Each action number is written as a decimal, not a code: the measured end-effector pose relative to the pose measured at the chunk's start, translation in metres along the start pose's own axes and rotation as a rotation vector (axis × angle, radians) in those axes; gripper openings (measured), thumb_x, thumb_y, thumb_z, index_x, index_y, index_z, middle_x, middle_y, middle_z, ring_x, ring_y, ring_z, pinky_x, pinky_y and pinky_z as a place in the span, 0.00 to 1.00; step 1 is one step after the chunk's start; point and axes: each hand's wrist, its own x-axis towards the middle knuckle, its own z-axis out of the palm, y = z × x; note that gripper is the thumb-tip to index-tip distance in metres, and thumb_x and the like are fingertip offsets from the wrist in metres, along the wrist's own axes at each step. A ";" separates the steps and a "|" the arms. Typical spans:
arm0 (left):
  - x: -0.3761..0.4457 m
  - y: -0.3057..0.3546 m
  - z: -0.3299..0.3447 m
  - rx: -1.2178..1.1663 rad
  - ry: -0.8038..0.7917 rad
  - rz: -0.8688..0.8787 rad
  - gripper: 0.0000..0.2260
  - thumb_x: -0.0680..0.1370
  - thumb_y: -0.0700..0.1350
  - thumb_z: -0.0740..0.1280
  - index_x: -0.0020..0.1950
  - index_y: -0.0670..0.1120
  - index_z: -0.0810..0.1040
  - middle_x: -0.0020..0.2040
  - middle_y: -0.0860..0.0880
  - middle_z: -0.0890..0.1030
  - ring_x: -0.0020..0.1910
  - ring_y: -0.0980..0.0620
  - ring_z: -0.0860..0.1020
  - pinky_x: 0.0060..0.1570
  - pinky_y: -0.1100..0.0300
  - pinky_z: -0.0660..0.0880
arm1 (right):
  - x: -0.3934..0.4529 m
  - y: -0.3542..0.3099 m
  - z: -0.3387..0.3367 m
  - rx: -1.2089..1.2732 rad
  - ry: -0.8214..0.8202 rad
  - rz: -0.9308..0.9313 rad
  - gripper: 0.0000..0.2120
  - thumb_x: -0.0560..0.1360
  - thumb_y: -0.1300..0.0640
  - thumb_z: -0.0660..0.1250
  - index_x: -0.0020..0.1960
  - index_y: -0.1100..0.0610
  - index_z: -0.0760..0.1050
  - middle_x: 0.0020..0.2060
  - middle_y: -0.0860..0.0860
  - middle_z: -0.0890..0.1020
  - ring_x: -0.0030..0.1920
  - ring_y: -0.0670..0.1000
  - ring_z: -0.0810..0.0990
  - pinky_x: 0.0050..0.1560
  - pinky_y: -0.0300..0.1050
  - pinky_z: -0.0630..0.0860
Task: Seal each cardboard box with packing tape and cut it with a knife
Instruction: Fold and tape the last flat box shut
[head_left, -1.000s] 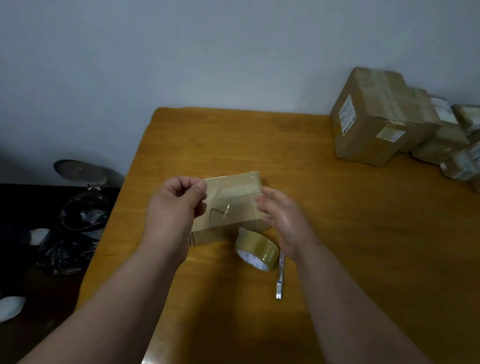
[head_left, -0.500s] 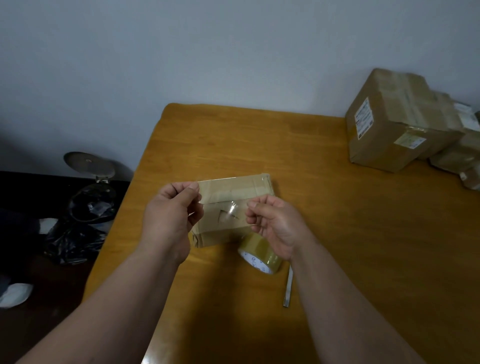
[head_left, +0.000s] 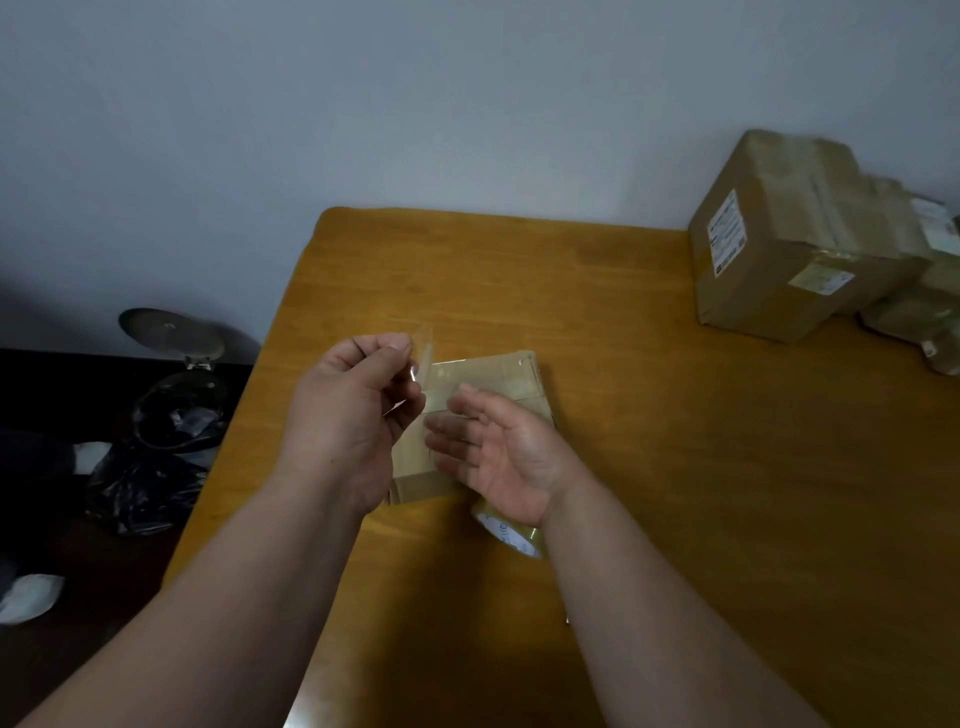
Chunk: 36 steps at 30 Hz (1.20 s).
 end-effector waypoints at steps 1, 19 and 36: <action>0.000 0.000 0.000 -0.012 -0.003 -0.011 0.05 0.78 0.38 0.67 0.42 0.46 0.79 0.32 0.50 0.78 0.30 0.55 0.75 0.37 0.60 0.76 | 0.000 0.000 0.001 0.006 -0.015 0.004 0.16 0.77 0.50 0.66 0.60 0.58 0.74 0.52 0.56 0.82 0.53 0.55 0.80 0.53 0.47 0.75; 0.013 -0.051 -0.037 0.228 0.319 0.033 0.04 0.77 0.42 0.70 0.43 0.48 0.81 0.41 0.49 0.82 0.41 0.52 0.77 0.39 0.60 0.76 | 0.004 -0.009 -0.023 -0.615 0.397 -0.268 0.05 0.78 0.57 0.68 0.43 0.51 0.80 0.38 0.47 0.81 0.40 0.46 0.78 0.40 0.40 0.74; 0.035 -0.111 -0.054 0.544 0.489 -0.018 0.03 0.76 0.50 0.71 0.43 0.53 0.81 0.42 0.55 0.82 0.45 0.54 0.80 0.43 0.52 0.80 | 0.025 0.002 -0.030 -1.297 0.486 -0.300 0.24 0.79 0.54 0.65 0.73 0.50 0.63 0.55 0.52 0.80 0.54 0.54 0.79 0.56 0.53 0.78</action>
